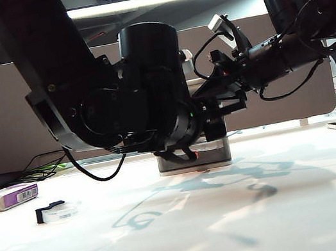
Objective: Open the second layer of the drawer on the table, pick up the transparent tape on the table and put it in, and finally close the drawer.
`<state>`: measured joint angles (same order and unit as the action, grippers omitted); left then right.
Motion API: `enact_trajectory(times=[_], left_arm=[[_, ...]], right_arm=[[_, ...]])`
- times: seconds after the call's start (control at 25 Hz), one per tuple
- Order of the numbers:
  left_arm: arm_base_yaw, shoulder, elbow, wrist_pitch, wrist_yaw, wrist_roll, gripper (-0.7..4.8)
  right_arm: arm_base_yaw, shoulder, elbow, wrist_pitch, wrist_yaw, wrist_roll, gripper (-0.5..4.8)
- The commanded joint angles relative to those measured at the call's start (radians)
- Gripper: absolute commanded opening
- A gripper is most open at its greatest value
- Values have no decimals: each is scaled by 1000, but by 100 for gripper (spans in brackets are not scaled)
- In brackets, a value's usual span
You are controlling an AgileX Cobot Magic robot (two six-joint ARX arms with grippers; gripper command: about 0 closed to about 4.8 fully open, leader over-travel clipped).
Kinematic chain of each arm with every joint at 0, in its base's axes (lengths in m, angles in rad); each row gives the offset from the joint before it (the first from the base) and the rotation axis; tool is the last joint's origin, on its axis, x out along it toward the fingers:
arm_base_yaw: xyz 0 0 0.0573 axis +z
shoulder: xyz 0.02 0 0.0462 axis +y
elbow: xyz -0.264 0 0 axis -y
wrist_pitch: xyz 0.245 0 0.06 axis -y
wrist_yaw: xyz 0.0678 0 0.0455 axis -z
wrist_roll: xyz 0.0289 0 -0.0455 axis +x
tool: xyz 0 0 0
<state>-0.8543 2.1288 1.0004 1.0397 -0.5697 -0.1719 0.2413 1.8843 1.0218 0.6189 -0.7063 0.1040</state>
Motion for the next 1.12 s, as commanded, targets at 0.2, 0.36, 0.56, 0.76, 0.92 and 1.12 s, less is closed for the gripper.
enact_trajectory(times=[0.2, 0.36, 0.56, 0.76, 0.92, 1.12], left_arm=[[22, 1, 10, 42, -2, 7, 183], [21, 26, 43, 36, 16, 8, 182], [21, 31, 58, 34, 4, 42, 179], [23, 31, 58, 32, -40, 45, 174], [23, 33, 59, 32, -49, 45, 150], [28, 44, 72, 31, -58, 45, 142]], right_arm=[[1, -5, 6, 11, -10, -4, -5], [1, -5, 6, 11, -10, -4, -5], [1, -5, 6, 6, -17, -3, -5], [2, -5, 6, 6, -30, -3, -5], [2, -5, 6, 6, -30, -3, -5], [2, -5, 6, 6, -30, -3, -5]])
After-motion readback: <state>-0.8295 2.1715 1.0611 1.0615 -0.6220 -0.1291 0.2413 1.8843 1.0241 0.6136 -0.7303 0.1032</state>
